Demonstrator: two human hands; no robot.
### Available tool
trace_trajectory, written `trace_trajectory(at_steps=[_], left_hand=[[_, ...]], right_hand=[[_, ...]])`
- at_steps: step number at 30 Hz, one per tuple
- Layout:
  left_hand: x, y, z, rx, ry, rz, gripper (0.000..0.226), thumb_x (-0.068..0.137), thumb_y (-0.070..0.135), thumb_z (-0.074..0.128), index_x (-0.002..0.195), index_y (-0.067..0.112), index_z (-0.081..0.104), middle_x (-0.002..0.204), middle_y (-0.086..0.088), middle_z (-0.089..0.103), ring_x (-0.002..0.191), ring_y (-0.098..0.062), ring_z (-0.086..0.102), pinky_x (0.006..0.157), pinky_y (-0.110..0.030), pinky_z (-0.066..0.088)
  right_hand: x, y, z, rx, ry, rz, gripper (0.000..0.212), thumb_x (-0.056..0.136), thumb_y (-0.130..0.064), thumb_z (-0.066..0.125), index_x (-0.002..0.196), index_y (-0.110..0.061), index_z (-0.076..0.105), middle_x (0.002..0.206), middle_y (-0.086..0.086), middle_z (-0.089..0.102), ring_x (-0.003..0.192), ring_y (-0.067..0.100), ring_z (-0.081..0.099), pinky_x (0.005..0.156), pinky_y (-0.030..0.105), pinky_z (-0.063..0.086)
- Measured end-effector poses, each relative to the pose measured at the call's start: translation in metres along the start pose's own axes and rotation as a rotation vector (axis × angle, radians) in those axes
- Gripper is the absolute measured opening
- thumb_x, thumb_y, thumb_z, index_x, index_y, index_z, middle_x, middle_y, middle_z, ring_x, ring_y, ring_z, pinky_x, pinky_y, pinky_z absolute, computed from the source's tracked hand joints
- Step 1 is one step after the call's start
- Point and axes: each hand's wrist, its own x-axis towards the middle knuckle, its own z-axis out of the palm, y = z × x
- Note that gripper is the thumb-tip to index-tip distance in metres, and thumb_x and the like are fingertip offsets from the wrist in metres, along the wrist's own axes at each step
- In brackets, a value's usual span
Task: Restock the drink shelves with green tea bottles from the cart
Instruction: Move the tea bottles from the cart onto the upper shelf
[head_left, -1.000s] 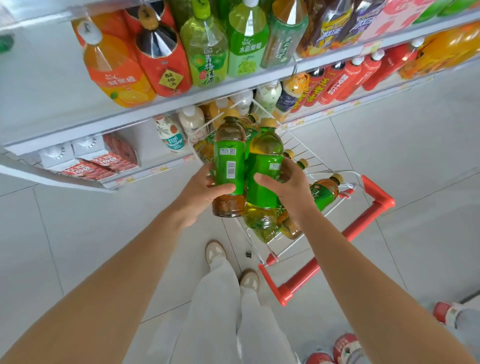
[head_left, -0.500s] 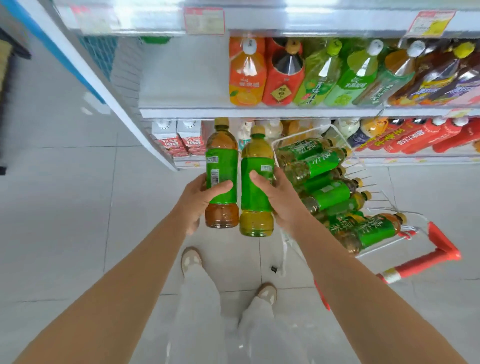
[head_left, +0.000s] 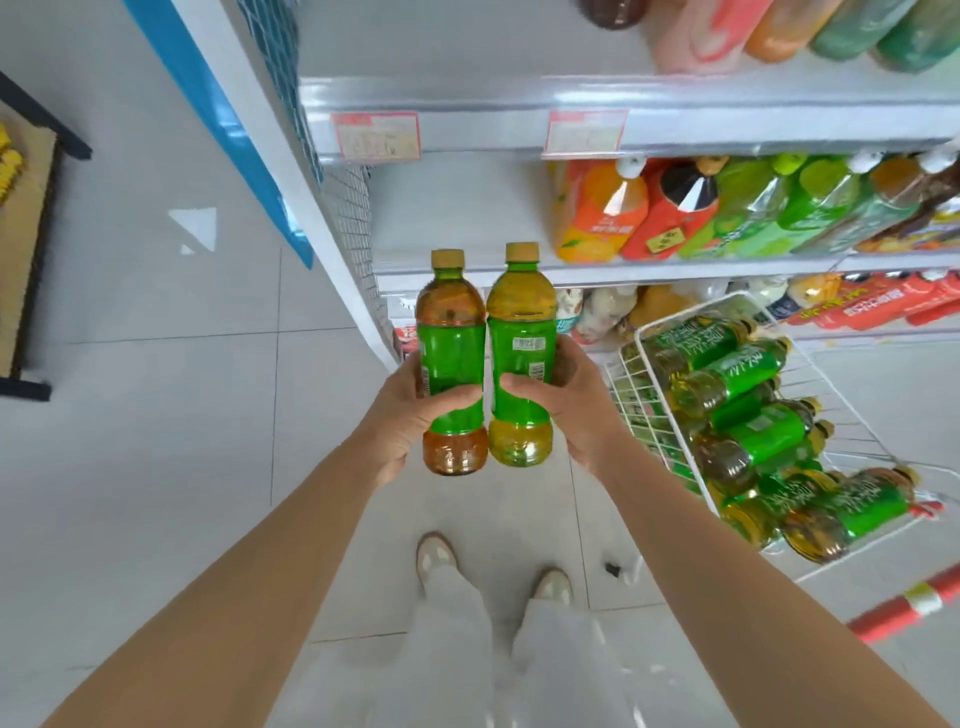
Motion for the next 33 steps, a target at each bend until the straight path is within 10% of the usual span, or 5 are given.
trace_trajectory(at_steps=[6, 15, 22, 33], left_hand=[[0.005, 0.062, -0.011, 0.168, 0.281, 0.355, 0.059, 0.050, 0.037, 0.086, 0.103, 0.032, 0.062, 0.104, 0.001, 0.071, 0.095, -0.011, 0.067, 0.082, -0.028, 0.057], [-0.008, 0.173, -0.006, 0.223, 0.593, 0.614, 0.060, 0.071, 0.028, 0.084, 0.120, 0.013, 0.051, 0.094, 0.012, 0.060, 0.084, 0.000, 0.059, 0.076, -0.016, 0.053], [0.010, 0.233, -0.025, 0.118, 0.564, 0.668, 0.058, 0.071, 0.044, 0.077, 0.117, 0.014, 0.061, 0.102, 0.002, 0.072, 0.093, -0.013, 0.070, 0.084, -0.039, 0.059], [0.091, 0.292, -0.043, 0.047, 0.514, 0.813, 0.046, 0.073, 0.035, 0.080, 0.109, 0.015, 0.060, 0.102, -0.005, 0.072, 0.092, -0.020, 0.071, 0.086, -0.045, 0.058]], right_hand=[[0.011, -0.072, 0.019, -0.120, 0.076, -0.290, 0.058, 0.066, -0.021, 0.083, 0.119, -0.014, 0.059, 0.109, 0.004, 0.070, 0.101, 0.020, 0.066, 0.087, 0.043, 0.056], [0.030, -0.208, 0.042, -0.097, 0.075, -0.526, 0.054, 0.072, -0.024, 0.081, 0.119, -0.008, 0.061, 0.100, 0.004, 0.072, 0.090, 0.017, 0.070, 0.081, 0.041, 0.059], [0.077, -0.281, 0.071, -0.093, 0.199, -0.602, 0.076, 0.048, -0.049, 0.081, 0.113, -0.013, 0.065, 0.093, 0.000, 0.075, 0.085, 0.015, 0.072, 0.078, 0.041, 0.060], [0.175, -0.297, 0.072, -0.032, 0.279, -0.765, 0.073, 0.056, -0.024, 0.087, 0.116, -0.012, 0.048, 0.097, 0.000, 0.065, 0.089, 0.014, 0.068, 0.083, 0.040, 0.058]])
